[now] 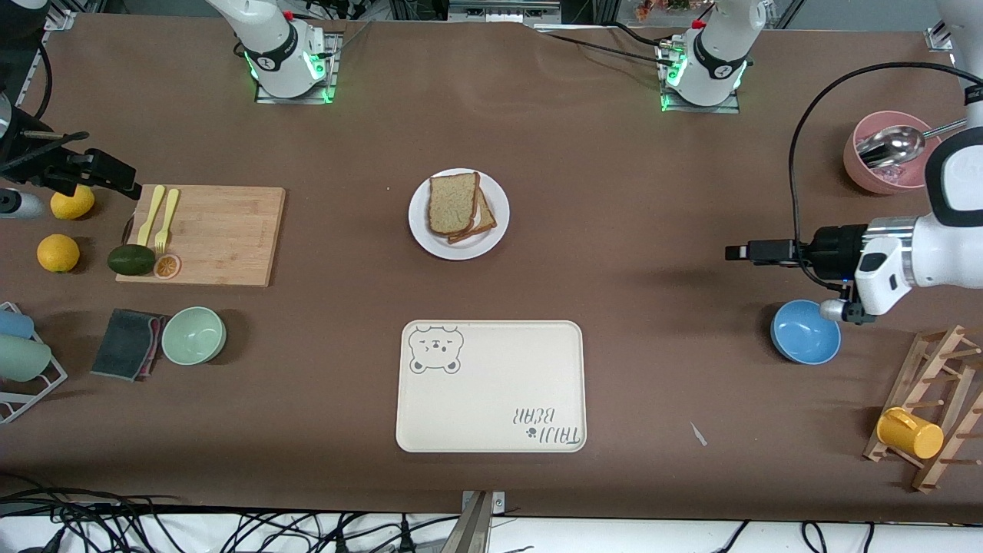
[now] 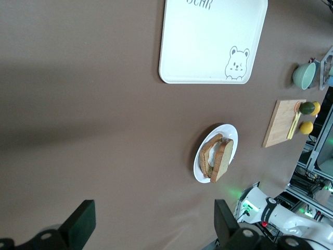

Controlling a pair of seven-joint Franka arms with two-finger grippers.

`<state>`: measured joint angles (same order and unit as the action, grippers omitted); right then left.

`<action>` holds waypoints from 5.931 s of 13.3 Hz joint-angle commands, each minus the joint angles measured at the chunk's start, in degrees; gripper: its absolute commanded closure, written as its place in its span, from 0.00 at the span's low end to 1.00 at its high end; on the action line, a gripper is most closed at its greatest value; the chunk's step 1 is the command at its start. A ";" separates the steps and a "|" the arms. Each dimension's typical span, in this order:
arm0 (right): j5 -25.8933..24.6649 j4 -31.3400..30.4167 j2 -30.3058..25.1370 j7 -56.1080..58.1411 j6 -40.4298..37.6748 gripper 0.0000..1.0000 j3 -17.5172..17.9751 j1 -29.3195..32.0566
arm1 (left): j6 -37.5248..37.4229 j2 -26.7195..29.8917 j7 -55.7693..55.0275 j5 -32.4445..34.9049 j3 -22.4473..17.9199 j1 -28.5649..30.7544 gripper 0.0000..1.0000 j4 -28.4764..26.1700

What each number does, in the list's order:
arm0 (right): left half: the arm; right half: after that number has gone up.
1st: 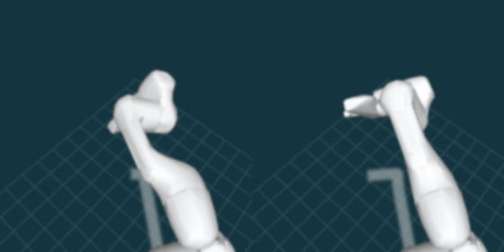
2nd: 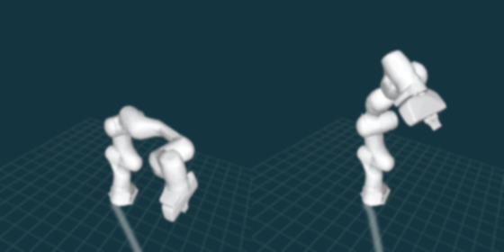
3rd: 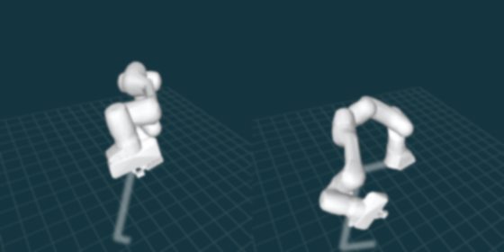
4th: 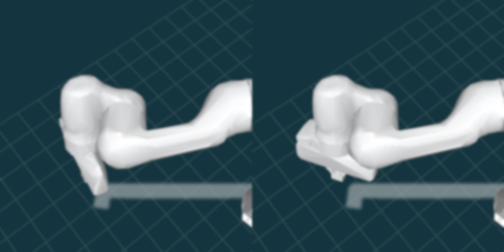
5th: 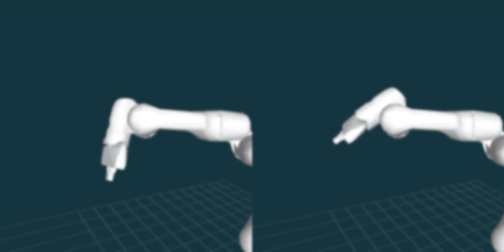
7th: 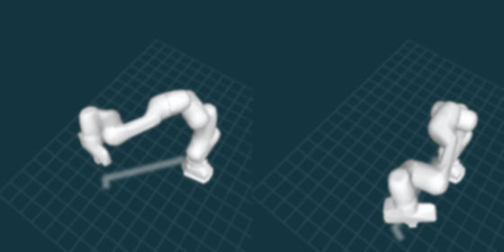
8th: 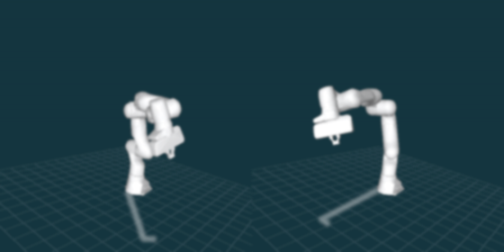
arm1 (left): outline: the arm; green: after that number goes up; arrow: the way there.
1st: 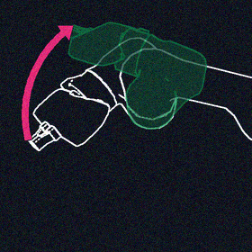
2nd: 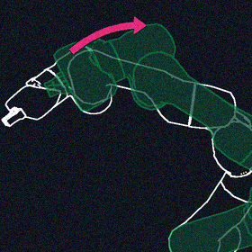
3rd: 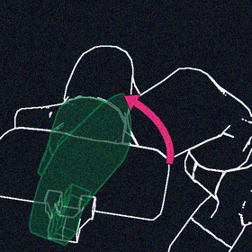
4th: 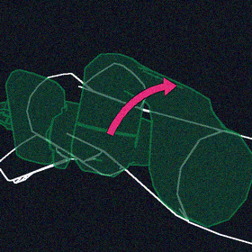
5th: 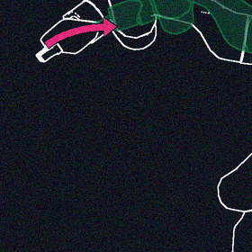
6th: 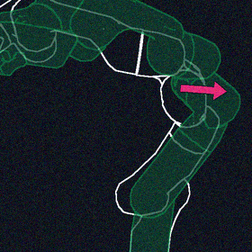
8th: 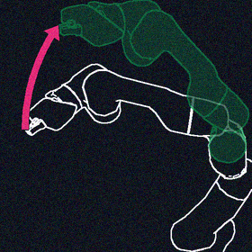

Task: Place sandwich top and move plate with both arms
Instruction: 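Move the left gripper from its rest pose toward the white plate, then lower the left gripper and grasp the white plate rim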

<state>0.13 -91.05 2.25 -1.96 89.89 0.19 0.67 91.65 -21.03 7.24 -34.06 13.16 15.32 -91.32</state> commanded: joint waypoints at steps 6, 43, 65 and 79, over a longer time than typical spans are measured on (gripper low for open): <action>0.93 -1.42 -1.37 0.56 0.72 0.00 0.16 0.48 | 2.12 2.93 13.84 -13.74 -14.30 -13.82 0.00 -14.92; 2.51 -1.50 -1.02 0.56 0.81 0.00 -0.01 0.56 | 32.18 -11.22 47.43 -65.15 -10.52 -44.40 0.02 -30.75; 3.12 -1.50 -0.93 0.73 0.81 0.00 -0.28 0.56 | 36.06 -13.68 55.07 -77.30 -10.44 -50.83 0.63 -32.60; 3.39 -1.42 -0.84 0.82 0.90 0.00 -0.80 0.56 | 36.06 -13.68 55.07 -77.30 -10.52 -50.74 1.00 -32.60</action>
<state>2.32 -91.40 2.33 -1.96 90.00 -0.68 0.69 127.26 -35.15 60.32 -109.13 3.01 -34.78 -123.37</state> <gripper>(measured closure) 0.000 0.952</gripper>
